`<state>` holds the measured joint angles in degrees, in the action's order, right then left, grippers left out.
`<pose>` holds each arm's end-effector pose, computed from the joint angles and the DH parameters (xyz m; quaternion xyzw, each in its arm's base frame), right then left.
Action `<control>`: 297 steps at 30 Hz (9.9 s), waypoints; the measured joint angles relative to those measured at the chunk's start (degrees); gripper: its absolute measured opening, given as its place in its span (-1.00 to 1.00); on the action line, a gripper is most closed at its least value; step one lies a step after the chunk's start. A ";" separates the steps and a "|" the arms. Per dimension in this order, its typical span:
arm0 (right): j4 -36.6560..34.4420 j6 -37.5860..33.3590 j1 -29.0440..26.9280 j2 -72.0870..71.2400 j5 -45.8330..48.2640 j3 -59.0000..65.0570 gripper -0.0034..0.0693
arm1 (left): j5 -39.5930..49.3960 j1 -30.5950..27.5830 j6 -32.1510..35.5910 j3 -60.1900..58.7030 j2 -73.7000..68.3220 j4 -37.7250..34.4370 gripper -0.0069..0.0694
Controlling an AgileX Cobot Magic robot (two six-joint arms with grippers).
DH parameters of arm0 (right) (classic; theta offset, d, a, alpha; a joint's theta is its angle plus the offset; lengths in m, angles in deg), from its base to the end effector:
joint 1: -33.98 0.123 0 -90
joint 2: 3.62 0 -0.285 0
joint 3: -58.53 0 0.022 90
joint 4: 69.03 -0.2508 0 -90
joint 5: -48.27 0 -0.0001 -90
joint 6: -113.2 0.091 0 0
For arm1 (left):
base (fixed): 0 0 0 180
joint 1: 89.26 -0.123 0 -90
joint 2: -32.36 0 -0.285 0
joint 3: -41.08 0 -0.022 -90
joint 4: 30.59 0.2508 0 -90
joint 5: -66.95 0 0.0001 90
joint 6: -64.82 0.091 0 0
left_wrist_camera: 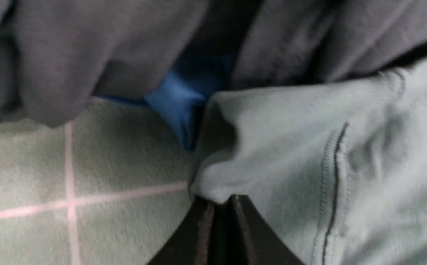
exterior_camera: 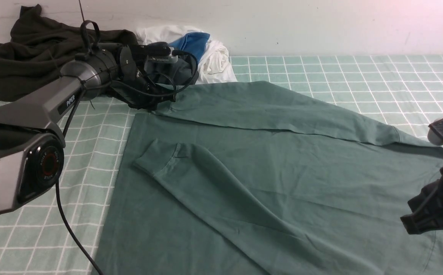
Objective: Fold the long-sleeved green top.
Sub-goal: Use the left arm to clamp the cuff farthest from it, then use the left arm to drag and drop the cuff onto the cuff closest to the left arm, then use both arms simultaneously to clamp the lower edge of the clothing fabric, then use both arms to drag the lower edge of the fabric forward and fold it over the upper edge, then use the right arm to clamp the right edge of the fabric
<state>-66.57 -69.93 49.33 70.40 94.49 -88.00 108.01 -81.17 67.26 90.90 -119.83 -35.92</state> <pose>0.2009 0.0522 0.2610 -0.1671 0.9592 0.0058 0.2280 0.5497 -0.0837 0.1508 0.0634 0.9467 -0.0554 0.3111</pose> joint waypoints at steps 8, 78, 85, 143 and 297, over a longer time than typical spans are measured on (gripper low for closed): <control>0.01 0.00 0.00 0.05 -0.89 0.00 -0.94 | 5.20 0.24 2.91 0.00 5.61 -0.06 -0.77; -15.94 -9.01 9.21 -10.86 16.43 0.00 -0.94 | 8.41 35.39 27.87 -96.04 62.84 3.71 0.16; -15.94 -9.06 9.21 -10.86 16.38 0.00 -0.94 | 5.44 35.41 27.29 -95.98 61.69 5.33 0.13; 5.10 -38.47 16.16 12.07 -4.54 15.34 0.18 | 14.34 35.41 14.82 -94.54 71.90 6.59 -0.80; -6.87 -7.91 -30.67 47.37 13.77 -40.12 0.16 | 14.32 9.57 5.00 -56.21 35.80 12.41 -0.83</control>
<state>-73.44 -77.84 18.66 117.77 108.27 -128.12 122.33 -71.60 72.26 34.70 -84.03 -23.51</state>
